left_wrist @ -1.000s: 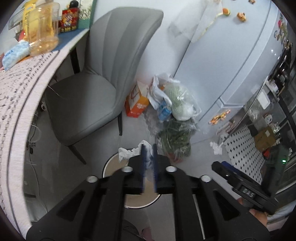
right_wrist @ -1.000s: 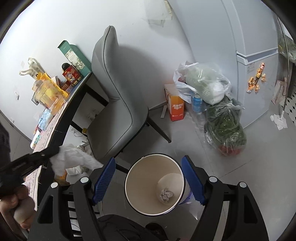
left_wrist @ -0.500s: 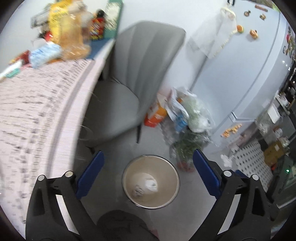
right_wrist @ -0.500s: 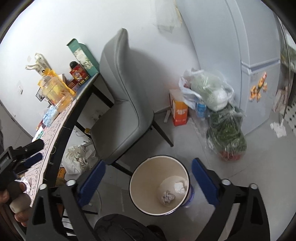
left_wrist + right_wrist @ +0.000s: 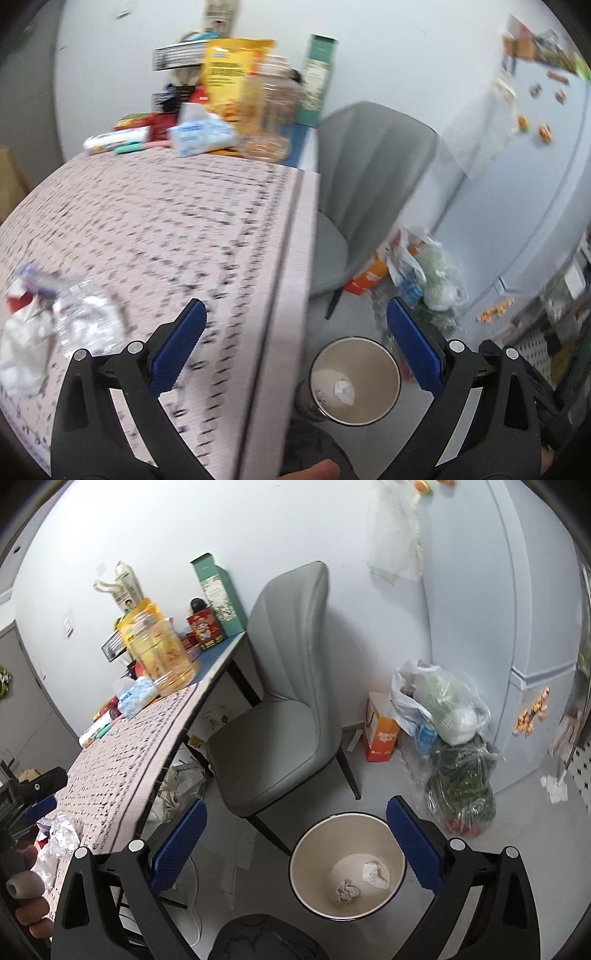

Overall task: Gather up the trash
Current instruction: 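Move both open tools back over the table trash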

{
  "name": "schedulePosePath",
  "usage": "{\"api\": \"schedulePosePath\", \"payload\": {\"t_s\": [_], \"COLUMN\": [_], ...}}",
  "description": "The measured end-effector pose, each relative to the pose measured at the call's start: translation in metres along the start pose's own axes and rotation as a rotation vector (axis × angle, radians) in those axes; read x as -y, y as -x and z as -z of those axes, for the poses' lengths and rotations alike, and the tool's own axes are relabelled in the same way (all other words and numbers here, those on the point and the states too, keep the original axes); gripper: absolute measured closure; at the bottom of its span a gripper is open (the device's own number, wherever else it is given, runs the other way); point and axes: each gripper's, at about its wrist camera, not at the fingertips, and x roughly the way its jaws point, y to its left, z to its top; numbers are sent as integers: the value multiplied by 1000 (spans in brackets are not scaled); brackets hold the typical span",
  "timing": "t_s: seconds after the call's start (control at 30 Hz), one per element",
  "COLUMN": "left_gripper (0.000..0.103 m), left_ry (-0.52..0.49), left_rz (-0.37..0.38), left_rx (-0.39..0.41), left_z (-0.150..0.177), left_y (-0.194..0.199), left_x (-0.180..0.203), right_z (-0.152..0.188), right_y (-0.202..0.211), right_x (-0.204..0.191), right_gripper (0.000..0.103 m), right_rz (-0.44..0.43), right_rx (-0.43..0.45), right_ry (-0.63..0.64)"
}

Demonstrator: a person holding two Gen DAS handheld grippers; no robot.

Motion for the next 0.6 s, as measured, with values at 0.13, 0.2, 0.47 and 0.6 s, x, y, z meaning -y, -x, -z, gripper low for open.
{"api": "schedulePosePath", "payload": {"t_s": [0.13,0.2,0.47,0.6], "left_gripper": [6,6,6,6], "left_ry": [15,26,19,37], "left_rz": [-67,-76,-3,-7], "left_rx": [25,21,112,142], "left_z": [4,6,16,25], "left_y": [17,25,68,86], "left_x": [-24,-38,-81,-105], "right_z": [-1,0,9,19], "right_y": [6,9,21,27], "right_x": [-33,-48,-107,-136], "right_gripper": [8,8,8,8], "right_rz": [10,2,-105,-178], "right_rx": [7,13,2,3], "right_ry": [41,64,162,220]}}
